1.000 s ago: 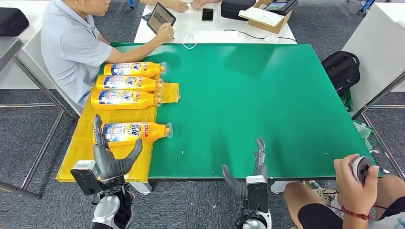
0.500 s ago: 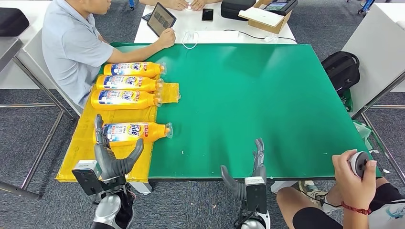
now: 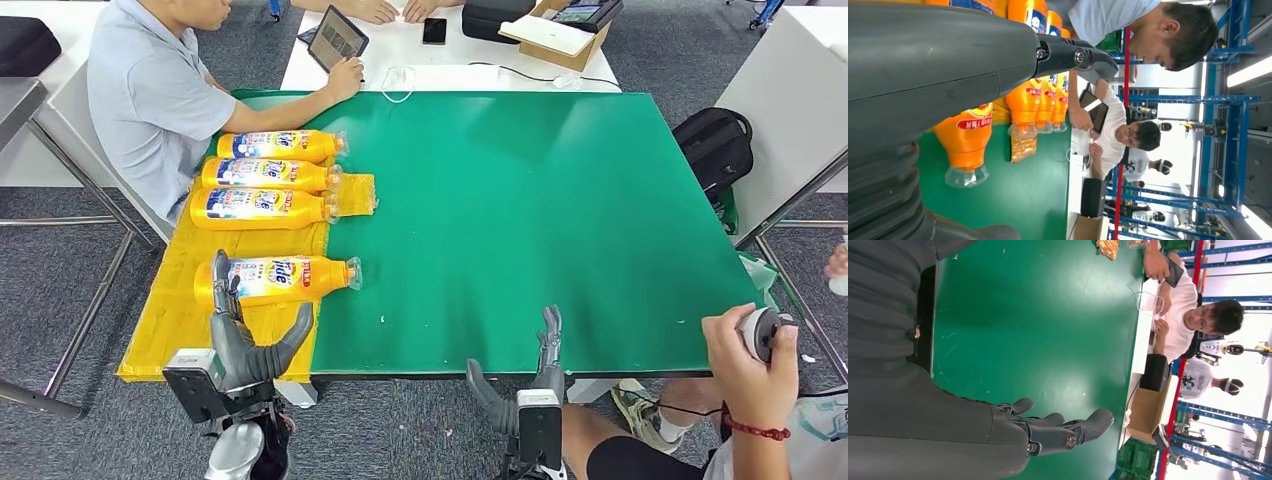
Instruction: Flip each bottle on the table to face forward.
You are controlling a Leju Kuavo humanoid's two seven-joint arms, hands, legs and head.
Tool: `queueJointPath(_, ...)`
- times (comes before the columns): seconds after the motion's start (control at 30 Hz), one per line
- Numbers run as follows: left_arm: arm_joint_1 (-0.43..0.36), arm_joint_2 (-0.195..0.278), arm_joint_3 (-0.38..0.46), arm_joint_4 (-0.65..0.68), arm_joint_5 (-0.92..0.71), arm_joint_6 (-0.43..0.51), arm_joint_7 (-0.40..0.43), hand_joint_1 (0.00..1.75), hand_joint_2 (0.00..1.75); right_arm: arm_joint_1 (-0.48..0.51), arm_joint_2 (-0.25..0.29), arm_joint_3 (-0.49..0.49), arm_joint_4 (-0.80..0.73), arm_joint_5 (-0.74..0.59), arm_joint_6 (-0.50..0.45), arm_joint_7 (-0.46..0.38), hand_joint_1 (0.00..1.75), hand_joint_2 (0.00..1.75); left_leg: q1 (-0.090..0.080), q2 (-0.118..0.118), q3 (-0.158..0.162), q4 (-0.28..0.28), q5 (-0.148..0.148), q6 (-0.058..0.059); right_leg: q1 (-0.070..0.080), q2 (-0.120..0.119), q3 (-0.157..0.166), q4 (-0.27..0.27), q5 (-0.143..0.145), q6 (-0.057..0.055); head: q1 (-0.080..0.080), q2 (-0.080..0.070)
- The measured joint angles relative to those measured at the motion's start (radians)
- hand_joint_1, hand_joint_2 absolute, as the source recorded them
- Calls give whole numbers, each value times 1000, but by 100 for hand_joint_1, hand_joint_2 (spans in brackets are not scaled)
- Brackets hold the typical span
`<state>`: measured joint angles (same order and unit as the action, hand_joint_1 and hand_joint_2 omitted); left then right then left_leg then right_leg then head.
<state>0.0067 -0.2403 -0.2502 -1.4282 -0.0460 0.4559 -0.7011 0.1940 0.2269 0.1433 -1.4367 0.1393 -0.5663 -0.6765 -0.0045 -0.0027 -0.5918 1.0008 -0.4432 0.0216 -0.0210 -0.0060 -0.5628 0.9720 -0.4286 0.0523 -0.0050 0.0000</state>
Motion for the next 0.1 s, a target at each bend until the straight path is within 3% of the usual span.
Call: queueJointPath(0.1,17,0,-1,-22,7,-10,0,0,175,1,1,-1,-2,-1,2,-8,0,175,0,0,0,0,0,0,0,0,0,0,0,0,0,0)
